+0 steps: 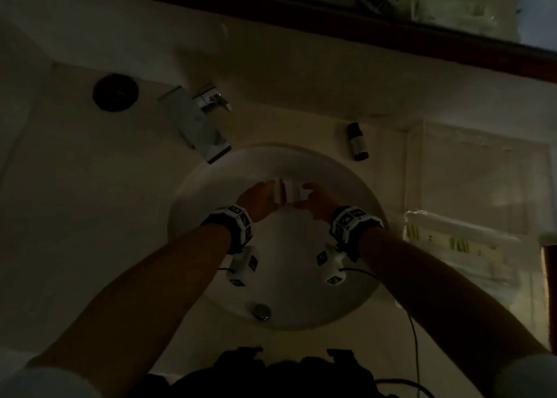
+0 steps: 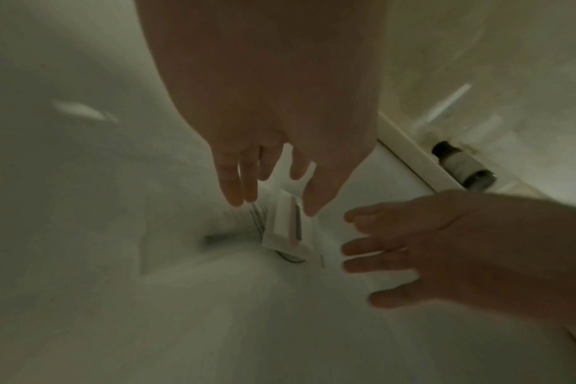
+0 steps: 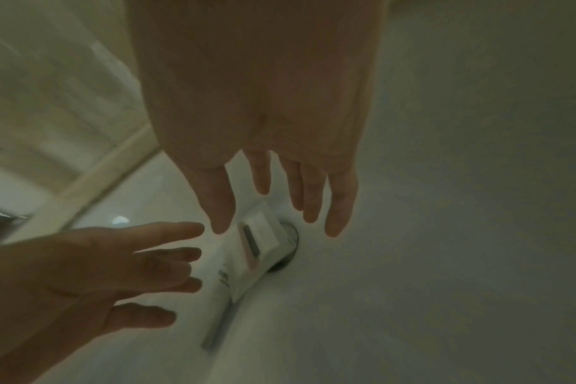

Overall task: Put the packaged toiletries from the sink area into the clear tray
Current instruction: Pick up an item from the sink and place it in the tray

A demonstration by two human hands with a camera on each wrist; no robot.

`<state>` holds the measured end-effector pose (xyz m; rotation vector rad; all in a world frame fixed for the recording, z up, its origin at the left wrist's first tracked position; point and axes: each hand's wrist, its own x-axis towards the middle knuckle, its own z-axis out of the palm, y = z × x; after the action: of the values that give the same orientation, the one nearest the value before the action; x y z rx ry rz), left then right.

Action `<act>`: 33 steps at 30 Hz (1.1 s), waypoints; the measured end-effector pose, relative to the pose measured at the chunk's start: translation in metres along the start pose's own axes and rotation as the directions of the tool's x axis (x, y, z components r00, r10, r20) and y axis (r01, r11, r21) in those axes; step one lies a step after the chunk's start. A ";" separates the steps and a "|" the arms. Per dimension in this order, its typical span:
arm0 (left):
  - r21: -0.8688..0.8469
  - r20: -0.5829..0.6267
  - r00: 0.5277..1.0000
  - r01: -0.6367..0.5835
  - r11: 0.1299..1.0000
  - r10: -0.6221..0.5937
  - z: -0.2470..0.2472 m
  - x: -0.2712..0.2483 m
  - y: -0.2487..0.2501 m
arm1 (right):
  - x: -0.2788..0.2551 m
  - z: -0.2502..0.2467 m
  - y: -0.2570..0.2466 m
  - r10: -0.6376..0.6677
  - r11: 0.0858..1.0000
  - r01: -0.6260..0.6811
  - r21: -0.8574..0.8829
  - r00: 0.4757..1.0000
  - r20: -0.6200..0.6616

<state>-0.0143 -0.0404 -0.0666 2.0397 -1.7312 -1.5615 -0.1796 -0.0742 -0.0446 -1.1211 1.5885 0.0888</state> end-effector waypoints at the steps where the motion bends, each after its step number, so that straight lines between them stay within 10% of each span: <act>1: -0.025 0.020 1.000 0.006 1.000 -0.006 0.002 0.003 -0.001 | 0.001 0.001 0.000 0.001 1.000 -0.001 0.018 1.000 0.015; 12: -0.159 0.042 0.999 0.030 0.987 -0.023 0.014 0.017 -0.007 | 0.010 0.017 0.000 0.089 0.961 -0.110 0.253 0.992 0.092; 22: -0.277 -0.062 0.991 0.099 0.956 -0.120 0.005 0.014 -0.010 | 0.022 0.020 -0.002 0.093 0.988 -0.094 0.126 0.996 0.009; 33: 0.305 0.004 0.981 0.184 0.935 -0.194 -0.002 0.020 -0.021 | 0.023 0.014 0.011 0.086 0.984 -0.095 -0.150 0.994 -0.067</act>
<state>-0.0004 -0.0485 -0.0905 2.4008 -1.9445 -1.4595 -0.1748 -0.0737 -0.0736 -1.1788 1.7098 0.2429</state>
